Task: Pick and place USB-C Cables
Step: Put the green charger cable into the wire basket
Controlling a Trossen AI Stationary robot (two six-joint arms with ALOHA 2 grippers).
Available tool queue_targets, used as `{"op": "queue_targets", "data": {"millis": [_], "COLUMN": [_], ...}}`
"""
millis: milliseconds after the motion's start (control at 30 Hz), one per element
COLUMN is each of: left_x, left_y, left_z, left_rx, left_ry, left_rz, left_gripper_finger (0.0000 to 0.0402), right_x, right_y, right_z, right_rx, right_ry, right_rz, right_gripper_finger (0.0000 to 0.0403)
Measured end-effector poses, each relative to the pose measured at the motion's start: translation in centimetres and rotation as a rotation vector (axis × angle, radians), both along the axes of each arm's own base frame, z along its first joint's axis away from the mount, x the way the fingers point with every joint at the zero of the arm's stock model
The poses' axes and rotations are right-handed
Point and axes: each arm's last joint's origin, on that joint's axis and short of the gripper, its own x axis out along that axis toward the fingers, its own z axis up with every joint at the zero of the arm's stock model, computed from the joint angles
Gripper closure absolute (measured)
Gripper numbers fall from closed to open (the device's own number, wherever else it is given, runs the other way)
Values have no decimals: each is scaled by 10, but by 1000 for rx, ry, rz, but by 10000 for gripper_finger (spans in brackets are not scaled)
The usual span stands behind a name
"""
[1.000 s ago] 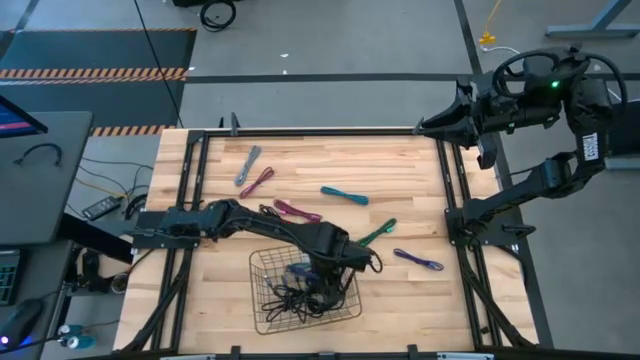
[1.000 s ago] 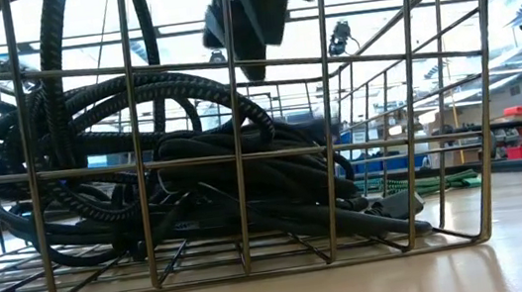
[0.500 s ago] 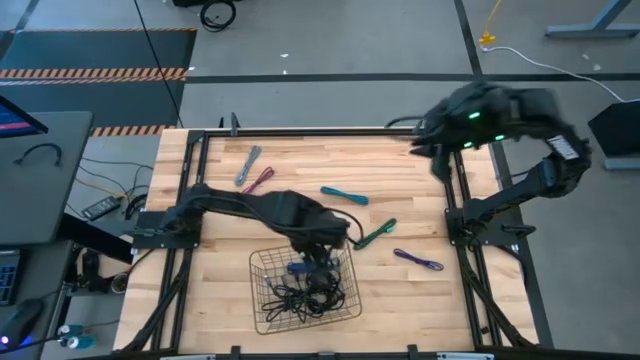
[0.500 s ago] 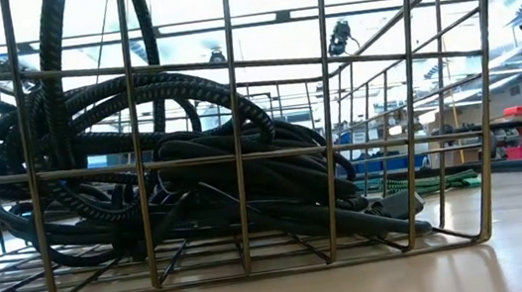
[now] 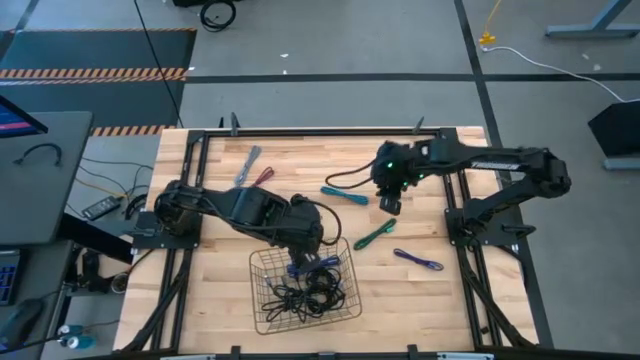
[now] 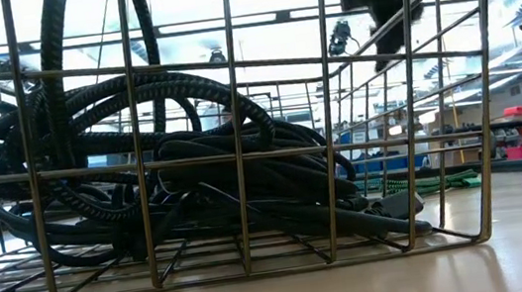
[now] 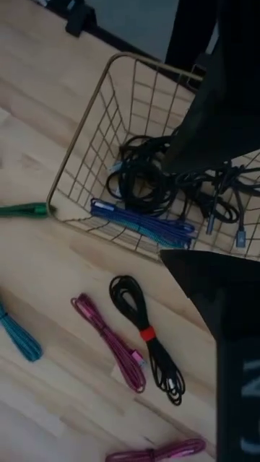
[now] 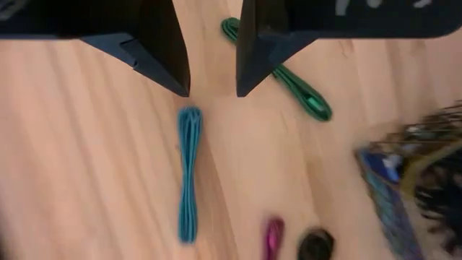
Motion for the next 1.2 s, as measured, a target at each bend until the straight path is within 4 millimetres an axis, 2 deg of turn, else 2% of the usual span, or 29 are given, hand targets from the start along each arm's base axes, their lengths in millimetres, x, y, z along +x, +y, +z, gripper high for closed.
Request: {"op": "queue_targets", "data": {"millis": [133, 233, 433, 633, 833, 967, 1200], "left_x": [-3, -3, -3, -3, -3, -3, -3], "left_y": [-5, -6, -6, -6, -6, -6, -6], "left_z": [1, 1, 2, 2, 2, 2, 1], "left_rx": [5, 11, 15, 15, 14, 14, 13], "left_ry": [-7, -9, -9, -9, -9, -10, -9], "left_rz": [-12, -13, -17, -19, -17, -16, -15], "left_gripper_finger": [212, 212, 212, 212, 212, 212, 212], "right_x": [3, 7, 19, 35, 48, 54, 58], "right_y": [-3, 3, 25, 47, 51, 54, 65], "right_z": [-34, -51, -72, -93, -119, -135, -150], "right_rx": [49, 95, 111, 50, 49, 107, 129], "right_ry": [105, 158, 229, 270, 323, 356, 396], "right_rz": [-36, 2, 104, 253, 325, 361, 455], "right_gripper_finger": [264, 255, 250, 250, 250, 250, 250]}}
